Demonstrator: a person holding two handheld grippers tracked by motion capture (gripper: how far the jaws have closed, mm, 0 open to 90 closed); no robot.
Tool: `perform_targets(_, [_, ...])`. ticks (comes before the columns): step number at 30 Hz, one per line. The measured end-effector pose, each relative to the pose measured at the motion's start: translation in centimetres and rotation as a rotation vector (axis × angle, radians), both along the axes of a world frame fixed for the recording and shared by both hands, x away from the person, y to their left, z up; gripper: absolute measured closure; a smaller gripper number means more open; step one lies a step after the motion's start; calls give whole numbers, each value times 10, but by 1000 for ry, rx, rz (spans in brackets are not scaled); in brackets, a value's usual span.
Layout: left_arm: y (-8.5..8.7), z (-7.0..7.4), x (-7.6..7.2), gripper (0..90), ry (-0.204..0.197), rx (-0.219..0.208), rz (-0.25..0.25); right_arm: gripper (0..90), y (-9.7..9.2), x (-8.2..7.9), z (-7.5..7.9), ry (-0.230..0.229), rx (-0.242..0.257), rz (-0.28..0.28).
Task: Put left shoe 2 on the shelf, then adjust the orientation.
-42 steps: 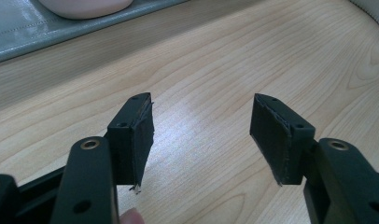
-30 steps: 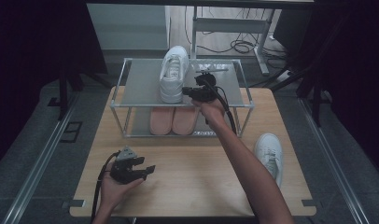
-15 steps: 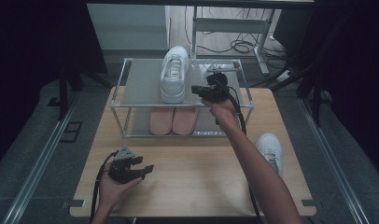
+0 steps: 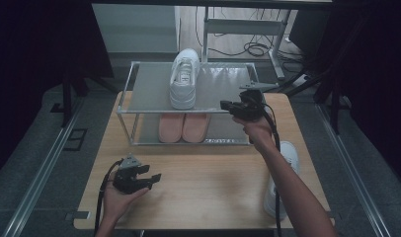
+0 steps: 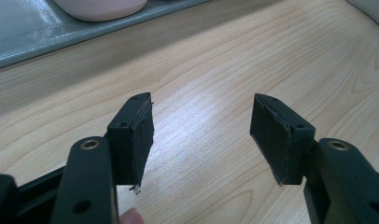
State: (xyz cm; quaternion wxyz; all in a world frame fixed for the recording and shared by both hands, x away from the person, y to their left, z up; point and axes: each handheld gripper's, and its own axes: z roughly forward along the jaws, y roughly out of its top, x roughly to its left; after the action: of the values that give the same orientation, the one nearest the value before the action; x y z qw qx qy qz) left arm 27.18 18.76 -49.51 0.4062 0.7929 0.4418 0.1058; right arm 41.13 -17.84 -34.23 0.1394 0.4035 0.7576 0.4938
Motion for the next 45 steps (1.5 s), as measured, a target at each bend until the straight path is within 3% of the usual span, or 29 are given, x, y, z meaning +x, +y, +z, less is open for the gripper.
perform_targets(7, [-1,0,0,403,0,1,-3,897,-26,-20,-9,13,-3,-1])
perform_targets(21, [-2,0,-1,403,1,5,-4,896,-56,-58,-32,32,-52,22])
perform_targets(26, [-3,-1,0,403,6,5,-6,897,-70,-71,-42,32,-53,-2])
perform_targets(31, [-4,-1,0,403,8,3,-8,897,-75,-80,-50,42,-71,2])
perform_targets(45, [0,-2,2,405,17,-7,-6,899,-91,-137,-74,80,-148,17])
